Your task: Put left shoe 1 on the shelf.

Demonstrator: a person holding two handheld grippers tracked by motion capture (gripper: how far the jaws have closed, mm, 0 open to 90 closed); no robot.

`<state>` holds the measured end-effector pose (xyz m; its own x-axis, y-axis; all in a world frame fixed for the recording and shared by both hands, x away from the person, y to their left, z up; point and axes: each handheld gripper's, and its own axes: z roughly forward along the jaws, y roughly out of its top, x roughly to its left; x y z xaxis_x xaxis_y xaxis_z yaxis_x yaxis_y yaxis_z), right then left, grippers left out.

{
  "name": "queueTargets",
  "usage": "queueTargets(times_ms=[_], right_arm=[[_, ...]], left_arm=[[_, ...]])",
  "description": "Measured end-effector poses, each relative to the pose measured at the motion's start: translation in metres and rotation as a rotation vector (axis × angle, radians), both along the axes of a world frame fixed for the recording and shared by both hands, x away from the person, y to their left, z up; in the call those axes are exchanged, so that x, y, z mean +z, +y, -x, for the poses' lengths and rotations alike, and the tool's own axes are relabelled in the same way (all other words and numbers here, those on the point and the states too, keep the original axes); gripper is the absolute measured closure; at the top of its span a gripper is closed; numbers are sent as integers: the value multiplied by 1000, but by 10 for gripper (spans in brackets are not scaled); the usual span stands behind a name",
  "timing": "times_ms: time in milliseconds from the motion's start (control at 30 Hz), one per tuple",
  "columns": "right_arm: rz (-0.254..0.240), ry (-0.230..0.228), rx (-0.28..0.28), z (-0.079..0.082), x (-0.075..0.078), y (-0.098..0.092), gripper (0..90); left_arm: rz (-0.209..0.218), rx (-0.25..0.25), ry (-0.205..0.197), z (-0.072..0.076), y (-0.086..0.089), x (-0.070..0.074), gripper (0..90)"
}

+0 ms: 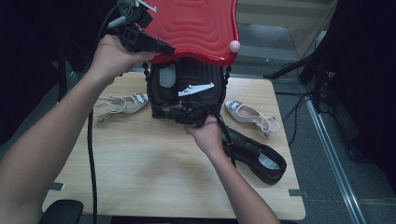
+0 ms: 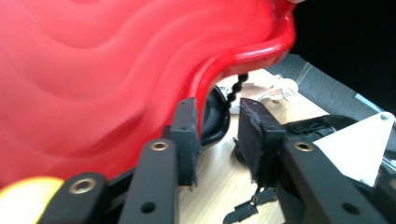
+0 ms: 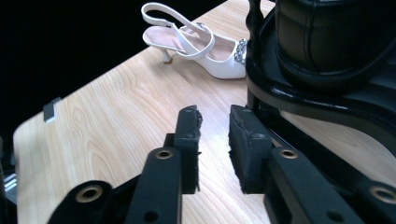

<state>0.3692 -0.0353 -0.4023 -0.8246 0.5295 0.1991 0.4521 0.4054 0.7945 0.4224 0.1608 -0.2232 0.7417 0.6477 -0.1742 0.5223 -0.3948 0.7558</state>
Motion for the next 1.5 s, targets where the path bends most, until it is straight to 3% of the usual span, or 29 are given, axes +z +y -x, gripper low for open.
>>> queueTargets(times_ms=[333, 600, 833, 1000, 1333, 1500], right_arm=[[8, 43, 9, 16, -5, -22, 657], [24, 67, -3, 26, -13, -43, 642], [4, 85, -22, 35, -22, -64, 614], [5, 91, -30, 41, -28, -74, 561], [30, 106, -45, 53, -42, -92, 539], [34, 98, -59, 60, -45, -103, 534]], left_arm=[[11, -41, -13, 23, 2, -16, 532], [11, -42, 11, 33, 8, -37, 482], [10, -37, 34, 41, 14, -62, 462], [-20, -40, 26, 47, 14, -80, 452], [17, -48, 76, 59, 17, -116, 450], [9, -56, 91, 66, 13, -136, 448]])
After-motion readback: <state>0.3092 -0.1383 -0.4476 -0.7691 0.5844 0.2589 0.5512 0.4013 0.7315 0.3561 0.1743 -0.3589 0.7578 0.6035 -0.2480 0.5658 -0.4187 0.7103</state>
